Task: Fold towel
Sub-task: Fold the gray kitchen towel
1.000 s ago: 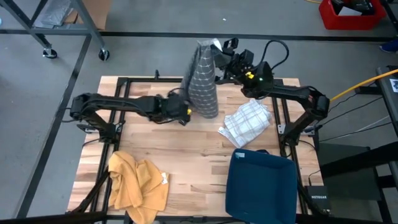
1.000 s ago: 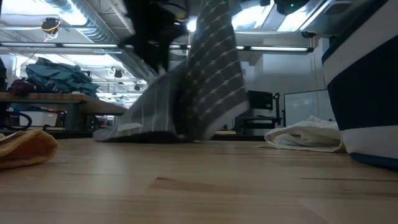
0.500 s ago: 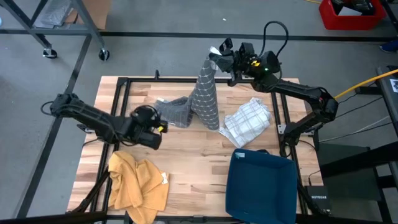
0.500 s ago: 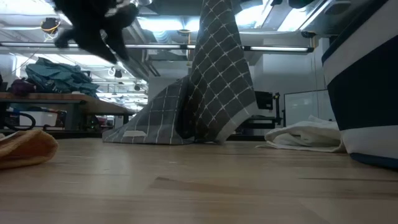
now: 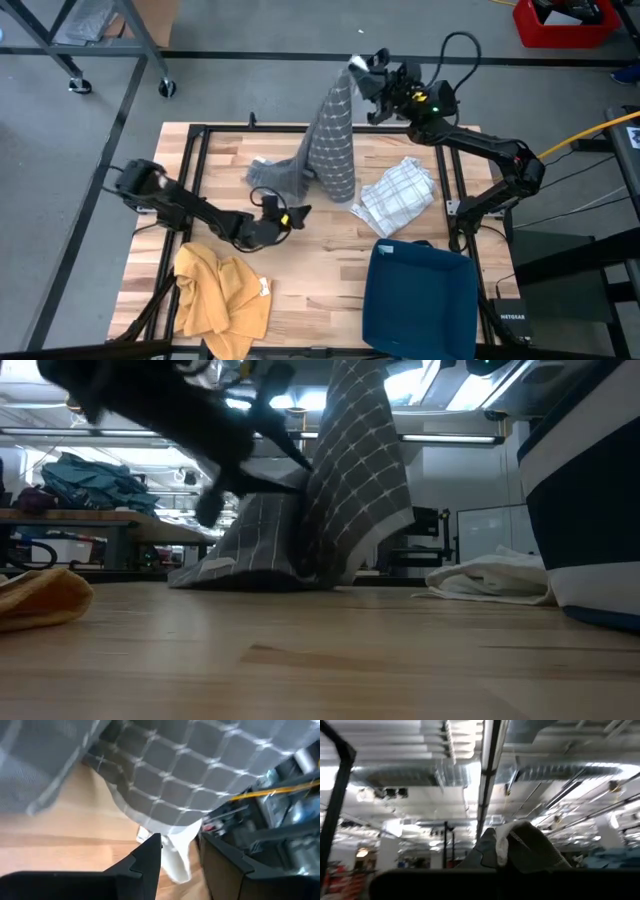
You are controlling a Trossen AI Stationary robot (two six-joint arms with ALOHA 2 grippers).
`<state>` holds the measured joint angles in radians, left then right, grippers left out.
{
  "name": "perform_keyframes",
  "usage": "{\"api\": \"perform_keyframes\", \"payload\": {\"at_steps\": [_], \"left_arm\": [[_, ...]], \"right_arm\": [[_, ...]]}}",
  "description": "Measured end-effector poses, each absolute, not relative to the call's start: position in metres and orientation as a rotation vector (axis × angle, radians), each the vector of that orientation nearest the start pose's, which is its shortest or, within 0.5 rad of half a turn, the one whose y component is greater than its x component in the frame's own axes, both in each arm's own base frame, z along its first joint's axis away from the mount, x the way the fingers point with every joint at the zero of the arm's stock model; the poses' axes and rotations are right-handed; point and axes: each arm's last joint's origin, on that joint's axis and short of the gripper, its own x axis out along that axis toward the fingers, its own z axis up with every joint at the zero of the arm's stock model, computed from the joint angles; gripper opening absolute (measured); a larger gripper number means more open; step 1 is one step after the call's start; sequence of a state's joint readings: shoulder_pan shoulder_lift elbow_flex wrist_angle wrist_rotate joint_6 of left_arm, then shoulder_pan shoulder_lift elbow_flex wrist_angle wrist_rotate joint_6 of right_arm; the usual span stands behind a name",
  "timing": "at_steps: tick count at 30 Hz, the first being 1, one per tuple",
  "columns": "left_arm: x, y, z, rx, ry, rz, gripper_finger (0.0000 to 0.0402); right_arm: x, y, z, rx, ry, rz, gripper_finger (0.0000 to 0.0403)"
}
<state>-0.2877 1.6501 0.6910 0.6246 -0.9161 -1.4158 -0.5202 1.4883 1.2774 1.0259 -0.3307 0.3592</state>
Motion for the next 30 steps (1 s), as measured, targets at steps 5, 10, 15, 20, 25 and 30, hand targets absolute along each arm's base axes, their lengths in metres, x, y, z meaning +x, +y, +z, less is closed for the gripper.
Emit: {"api": "perform_keyframes", "payload": {"at_steps": [5,10,15,20,25,30], "left_arm": [[0.329,-0.067,0.148,-1.32,-0.303,0.669,0.0127],[0.358,-0.063,0.134,-1.425,-0.339,0.613,0.0127],[0.385,-0.055,0.128,-1.408,-0.263,0.546,0.0127],[0.39,-0.036,0.138,-1.326,-0.323,0.536,0.0127],[0.387,-0.031,0.186,-1.122,-0.487,0.13,0.0114],[0.38,-0.038,0.211,-0.916,-0.483,-0.175,0.0092]], "right_arm": [[0.274,-0.15,0.447,0.009,-0.832,-0.108,0.0001],[0.274,-0.15,0.447,0.009,-0.828,-0.106,0.0001],[0.274,-0.149,0.447,0.023,-0.819,-0.071,0.0001],[0.276,-0.145,0.445,0.058,-0.742,0.118,0.0001],[0.281,-0.142,0.439,0.048,-0.61,0.267,0.0001],[0.285,-0.142,0.432,0.07,-0.496,0.34,0.0001]]}}
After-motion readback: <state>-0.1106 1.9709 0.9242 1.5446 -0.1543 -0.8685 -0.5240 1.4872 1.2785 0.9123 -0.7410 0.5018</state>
